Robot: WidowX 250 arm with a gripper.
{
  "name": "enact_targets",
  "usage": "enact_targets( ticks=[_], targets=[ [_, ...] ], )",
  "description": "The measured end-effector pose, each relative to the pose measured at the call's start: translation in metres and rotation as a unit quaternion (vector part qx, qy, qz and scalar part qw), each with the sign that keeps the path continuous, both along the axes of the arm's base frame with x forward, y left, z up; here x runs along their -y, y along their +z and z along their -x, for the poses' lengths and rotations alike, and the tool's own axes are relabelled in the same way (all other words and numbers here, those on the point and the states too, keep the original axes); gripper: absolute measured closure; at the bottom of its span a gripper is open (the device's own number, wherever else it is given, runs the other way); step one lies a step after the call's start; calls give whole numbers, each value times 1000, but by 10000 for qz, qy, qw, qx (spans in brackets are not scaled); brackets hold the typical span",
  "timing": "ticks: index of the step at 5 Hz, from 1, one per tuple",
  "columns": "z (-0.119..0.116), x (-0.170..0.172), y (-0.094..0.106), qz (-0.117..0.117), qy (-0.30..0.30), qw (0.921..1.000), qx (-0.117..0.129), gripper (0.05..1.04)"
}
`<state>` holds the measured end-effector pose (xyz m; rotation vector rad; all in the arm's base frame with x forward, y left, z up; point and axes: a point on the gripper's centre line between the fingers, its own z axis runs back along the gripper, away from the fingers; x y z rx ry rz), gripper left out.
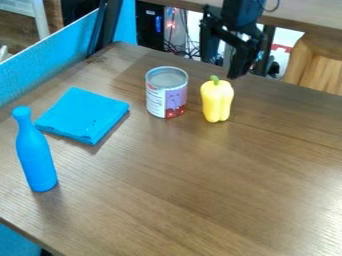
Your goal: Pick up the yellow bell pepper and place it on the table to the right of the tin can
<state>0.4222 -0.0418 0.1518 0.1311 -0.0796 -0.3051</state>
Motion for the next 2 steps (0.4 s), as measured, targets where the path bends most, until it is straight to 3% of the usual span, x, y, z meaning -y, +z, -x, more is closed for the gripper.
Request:
enact_targets(
  ticks=[1, 2],
  targets=[
    [11, -2, 17, 41, 150, 9997, 176, 73],
    [32, -1, 40, 227, 179, 9995, 131, 73]
  ],
)
